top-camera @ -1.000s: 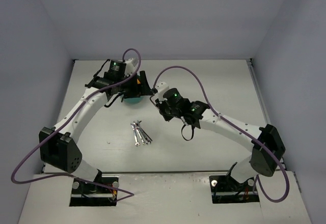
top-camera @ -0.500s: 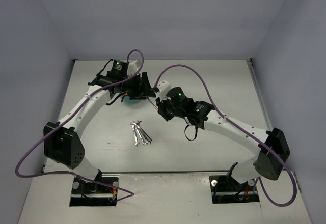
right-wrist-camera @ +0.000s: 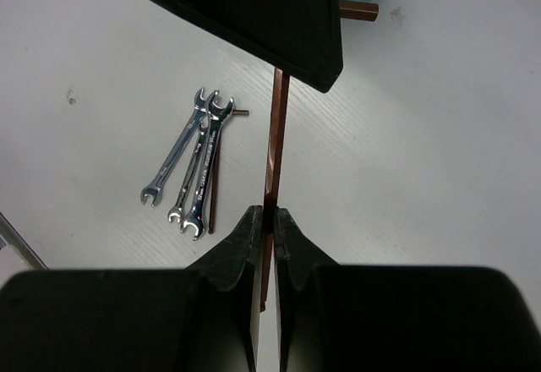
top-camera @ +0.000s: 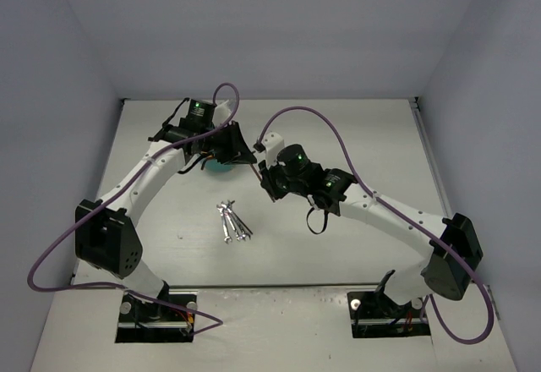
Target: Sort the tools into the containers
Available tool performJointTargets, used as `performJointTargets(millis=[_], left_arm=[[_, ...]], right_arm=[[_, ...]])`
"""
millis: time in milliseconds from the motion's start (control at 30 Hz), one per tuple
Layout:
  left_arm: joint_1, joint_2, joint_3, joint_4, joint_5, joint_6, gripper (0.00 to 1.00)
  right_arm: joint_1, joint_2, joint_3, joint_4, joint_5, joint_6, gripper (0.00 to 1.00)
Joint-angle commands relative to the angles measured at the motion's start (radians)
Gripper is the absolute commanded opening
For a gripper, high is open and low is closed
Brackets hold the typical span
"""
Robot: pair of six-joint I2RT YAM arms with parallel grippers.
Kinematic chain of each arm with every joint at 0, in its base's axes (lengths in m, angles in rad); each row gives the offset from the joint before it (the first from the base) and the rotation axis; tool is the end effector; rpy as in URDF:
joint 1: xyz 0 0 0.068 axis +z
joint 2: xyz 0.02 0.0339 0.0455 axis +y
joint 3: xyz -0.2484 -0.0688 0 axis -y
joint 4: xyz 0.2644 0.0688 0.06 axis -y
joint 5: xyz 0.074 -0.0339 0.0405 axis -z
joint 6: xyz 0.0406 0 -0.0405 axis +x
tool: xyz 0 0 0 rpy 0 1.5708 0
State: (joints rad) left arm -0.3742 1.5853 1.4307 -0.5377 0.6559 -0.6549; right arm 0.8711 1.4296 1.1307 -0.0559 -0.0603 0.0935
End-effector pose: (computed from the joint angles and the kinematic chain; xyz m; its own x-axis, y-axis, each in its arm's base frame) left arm 0.3408 -0.1604 0.3127 -0.9138 -0.1597 -0.3734 0.2144 0.5911 -0.7776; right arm 0.2318 0.2791 0.2991 -0.2974 -0.2086 -0.9317 -0.7757 0.6218 0.1084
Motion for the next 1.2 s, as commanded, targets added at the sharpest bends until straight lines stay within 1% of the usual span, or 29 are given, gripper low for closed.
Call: performJointTargets(millis=[0,33,67,100,133,167,200,233,333,500,533,700,767,867,1000,1167], left_arm=[[-0.005,-0.037,0.015,0.078,0.010,-0.008,0.00],[-0.005,-0.041,0.011,0.084,0.008,-0.011,0.00],[0.001,-0.046,0.007,0.091,-0.001,-0.016,0.00],[0.012,-0.053,0.000,0.101,-0.013,-0.022,0.00],[0.017,-0.059,-0.006,0.110,-0.023,-0.030,0.00],[0.028,-0.067,-0.016,0.126,-0.039,-0.046,0.00],[0.046,-0.078,-0.029,0.147,-0.060,-0.067,0.00],[0.064,-0.092,-0.045,0.174,-0.091,-0.090,0.00],[0.107,-0.137,-0.088,0.250,-0.220,-0.140,0.00],[0.118,-0.206,-0.128,0.353,-0.536,-0.146,0.00],[0.118,-0.214,-0.139,0.392,-0.594,-0.147,0.00],[0.117,-0.202,-0.169,0.464,-0.809,-0.143,0.00],[0.118,-0.191,-0.186,0.504,-0.848,-0.140,0.00],[0.116,-0.166,-0.197,0.562,-0.880,-0.106,0.00],[0.116,-0.137,-0.224,0.636,-0.905,-0.092,0.00],[0.103,-0.092,-0.232,0.642,-0.905,-0.114,0.00]], right_arm=[[-0.008,-0.043,0.005,0.082,0.015,0.010,0.03],[-0.010,-0.043,0.007,0.082,0.016,0.012,0.04],[-0.012,-0.044,0.008,0.082,0.023,0.018,0.13],[-0.017,-0.048,0.010,0.081,0.036,0.026,0.32],[-0.020,-0.052,0.011,0.080,0.045,0.031,0.39],[-0.025,-0.060,0.009,0.080,0.056,0.037,0.45],[-0.030,-0.070,0.005,0.080,0.071,0.046,0.53],[-0.035,-0.081,0.001,0.080,0.087,0.051,0.57],[-0.051,-0.114,-0.018,0.079,0.122,0.062,0.58],[-0.080,-0.193,-0.078,0.076,0.131,0.088,0.58],[-0.084,-0.219,-0.092,0.074,0.132,0.095,0.58],[-0.095,-0.307,-0.165,0.066,0.150,0.128,0.58],[-0.100,-0.335,-0.187,0.062,0.155,0.138,0.58],[-0.103,-0.371,-0.207,0.060,0.171,0.143,0.58],[-0.114,-0.416,-0.230,0.018,0.195,0.141,0.59],[-0.121,-0.437,-0.241,-0.006,0.200,0.146,0.60]])
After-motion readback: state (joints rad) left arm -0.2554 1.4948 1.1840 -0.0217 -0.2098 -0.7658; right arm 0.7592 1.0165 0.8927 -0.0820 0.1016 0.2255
